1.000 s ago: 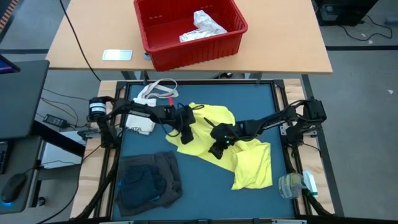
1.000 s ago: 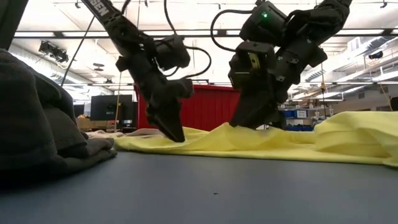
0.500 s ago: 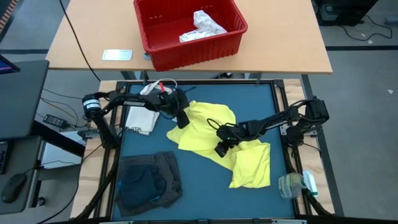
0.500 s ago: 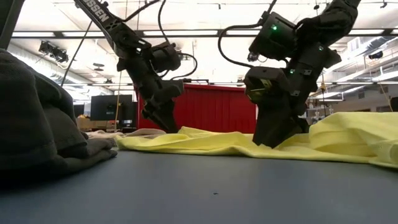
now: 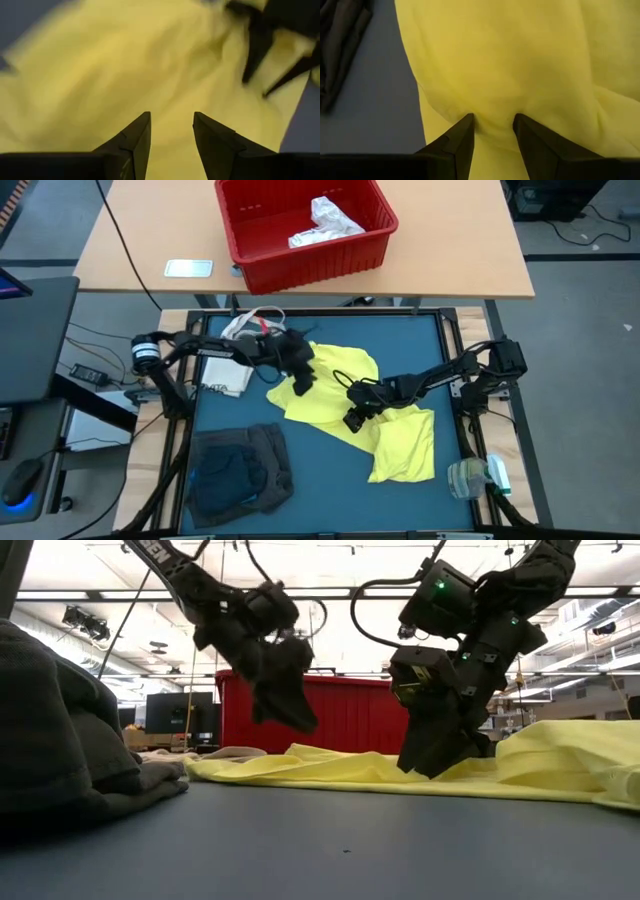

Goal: Fold laundry
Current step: Fold the yellow shirt

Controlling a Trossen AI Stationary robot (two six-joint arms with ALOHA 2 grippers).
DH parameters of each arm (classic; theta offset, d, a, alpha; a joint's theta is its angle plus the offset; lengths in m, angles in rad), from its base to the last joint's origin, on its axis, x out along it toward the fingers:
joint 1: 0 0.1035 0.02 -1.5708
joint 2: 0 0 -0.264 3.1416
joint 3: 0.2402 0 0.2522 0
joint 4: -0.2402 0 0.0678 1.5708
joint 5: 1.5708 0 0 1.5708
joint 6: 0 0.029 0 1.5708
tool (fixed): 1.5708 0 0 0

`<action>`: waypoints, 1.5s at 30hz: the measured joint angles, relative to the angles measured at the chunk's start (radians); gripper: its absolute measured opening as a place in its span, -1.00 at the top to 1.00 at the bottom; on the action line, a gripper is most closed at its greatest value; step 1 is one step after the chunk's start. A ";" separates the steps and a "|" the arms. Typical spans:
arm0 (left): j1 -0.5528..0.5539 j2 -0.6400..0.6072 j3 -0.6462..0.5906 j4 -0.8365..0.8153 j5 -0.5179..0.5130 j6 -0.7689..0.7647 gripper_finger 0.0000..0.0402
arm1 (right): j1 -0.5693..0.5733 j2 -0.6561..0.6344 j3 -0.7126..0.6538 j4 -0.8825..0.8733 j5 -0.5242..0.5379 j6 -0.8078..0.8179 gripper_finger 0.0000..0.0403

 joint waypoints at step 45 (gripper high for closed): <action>0.014 -0.105 -0.001 -0.167 0.142 0.112 0.24 | -0.017 -0.108 -0.005 0.040 0.041 0.045 0.24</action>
